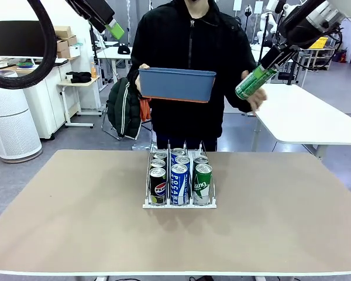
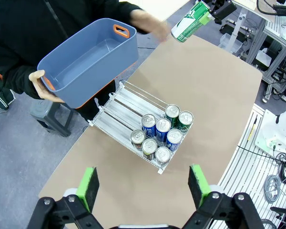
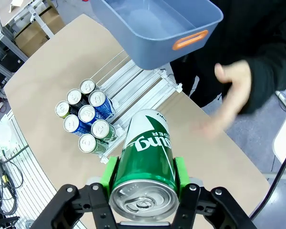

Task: Fill the beverage cans into the dispenser.
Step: Place the picked Sprite in the line of the Automatic Can Dispenser with the same cans.

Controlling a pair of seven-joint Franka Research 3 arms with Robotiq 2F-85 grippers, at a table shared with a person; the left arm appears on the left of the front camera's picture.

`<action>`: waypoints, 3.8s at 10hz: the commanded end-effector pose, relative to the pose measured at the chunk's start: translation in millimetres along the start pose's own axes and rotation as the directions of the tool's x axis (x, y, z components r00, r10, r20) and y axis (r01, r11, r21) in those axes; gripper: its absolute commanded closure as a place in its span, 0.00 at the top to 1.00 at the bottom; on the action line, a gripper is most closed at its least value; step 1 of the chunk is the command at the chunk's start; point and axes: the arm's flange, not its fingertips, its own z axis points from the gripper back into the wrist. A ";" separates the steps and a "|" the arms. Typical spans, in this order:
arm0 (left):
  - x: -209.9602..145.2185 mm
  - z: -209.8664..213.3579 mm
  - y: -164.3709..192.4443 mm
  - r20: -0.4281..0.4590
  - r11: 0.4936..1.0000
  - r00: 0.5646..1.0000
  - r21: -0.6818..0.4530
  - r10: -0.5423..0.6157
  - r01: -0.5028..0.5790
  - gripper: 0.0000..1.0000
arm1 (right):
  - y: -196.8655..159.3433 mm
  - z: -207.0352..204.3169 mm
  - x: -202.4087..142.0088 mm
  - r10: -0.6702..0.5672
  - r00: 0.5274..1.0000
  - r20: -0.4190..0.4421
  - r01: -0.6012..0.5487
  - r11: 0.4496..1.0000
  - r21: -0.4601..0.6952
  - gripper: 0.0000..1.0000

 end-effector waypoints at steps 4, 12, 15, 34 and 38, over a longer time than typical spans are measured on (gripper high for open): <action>-1.4 -0.6 0.9 0.002 1.000 1.000 0.002 0.004 -0.004 1.00 | 24.2 15.8 -14.4 -0.087 0.996 -0.009 0.087 0.996 -0.004 0.58; -1.4 -0.6 0.9 0.002 1.000 1.000 0.002 0.004 -0.004 1.00 | 134.8 -6.5 -91.6 -0.013 0.952 -0.304 0.041 0.995 0.086 0.58; -1.4 -0.6 0.9 0.002 1.000 1.000 0.002 0.004 -0.004 1.00 | 148.5 -52.3 -102.1 0.092 0.940 -0.329 -0.051 0.990 0.130 0.58; -1.4 -0.6 0.9 0.002 1.000 1.000 0.002 0.004 -0.004 1.00 | 212.2 -167.8 -129.6 -0.081 0.942 -0.326 0.040 0.991 -0.132 0.26; -1.4 -0.6 0.9 0.002 1.000 1.000 0.002 0.004 -0.004 1.00 | 213.1 -190.0 -133.9 -0.008 0.963 -0.270 -0.022 0.994 -0.107 0.26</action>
